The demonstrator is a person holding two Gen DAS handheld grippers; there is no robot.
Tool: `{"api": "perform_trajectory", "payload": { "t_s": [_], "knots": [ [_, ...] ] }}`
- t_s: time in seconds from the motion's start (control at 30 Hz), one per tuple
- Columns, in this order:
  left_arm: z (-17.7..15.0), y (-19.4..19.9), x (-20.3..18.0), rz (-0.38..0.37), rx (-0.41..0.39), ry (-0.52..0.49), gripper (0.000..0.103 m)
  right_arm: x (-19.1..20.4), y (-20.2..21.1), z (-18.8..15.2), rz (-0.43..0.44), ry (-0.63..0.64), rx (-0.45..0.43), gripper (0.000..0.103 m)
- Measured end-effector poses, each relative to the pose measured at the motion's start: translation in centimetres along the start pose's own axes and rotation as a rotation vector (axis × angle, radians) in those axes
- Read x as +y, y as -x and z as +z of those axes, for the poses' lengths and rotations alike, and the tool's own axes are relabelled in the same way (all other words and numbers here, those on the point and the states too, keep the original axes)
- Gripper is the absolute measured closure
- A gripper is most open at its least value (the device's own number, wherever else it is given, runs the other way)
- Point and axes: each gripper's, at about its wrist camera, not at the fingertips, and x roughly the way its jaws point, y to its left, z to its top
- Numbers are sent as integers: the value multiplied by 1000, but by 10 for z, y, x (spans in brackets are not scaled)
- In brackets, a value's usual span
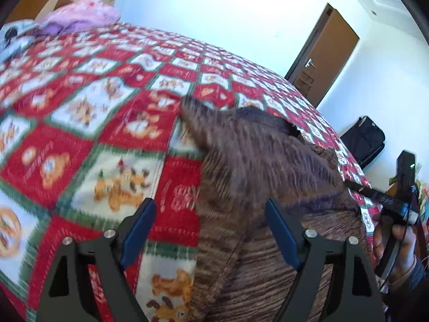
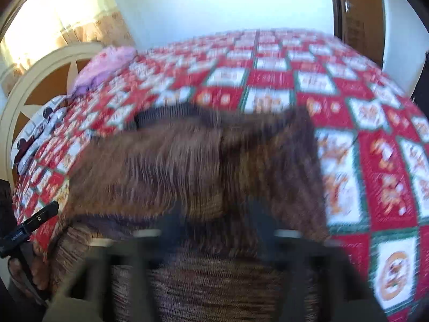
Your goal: Fold small clothes
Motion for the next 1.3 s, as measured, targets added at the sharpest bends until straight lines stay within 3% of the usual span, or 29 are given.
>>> {"api": "perform_trajectory", "payload": {
  "t_s": [0.13,0.2,0.23,0.33,0.4,0.6,0.77,0.87,1.3],
  "knots": [
    [24,-14,-13,174,-8,-91,18,24,-3,22,147,32,-12,33],
    [35,-28,-10,227,-4,-96,14,38,-19,27,235,48,25,33],
    [39,-42,-8,316,28,-108,14,44,-34,27,256,47,72,33],
    [37,-67,1,451,73,-146,11,44,-73,16,156,39,175,33],
    [38,-66,14,418,86,-80,5,37,-78,8,145,38,157,33],
    [22,-36,25,301,76,21,5,43,-27,-3,81,107,34,33],
    [4,-27,-6,293,68,-38,5,45,-49,-21,-10,181,128,33],
    [-7,-34,-16,304,100,-79,5,43,-44,-31,-19,176,101,31],
    [-24,-7,-32,305,48,-148,5,38,-26,-47,-45,156,105,31]
  ]
}}
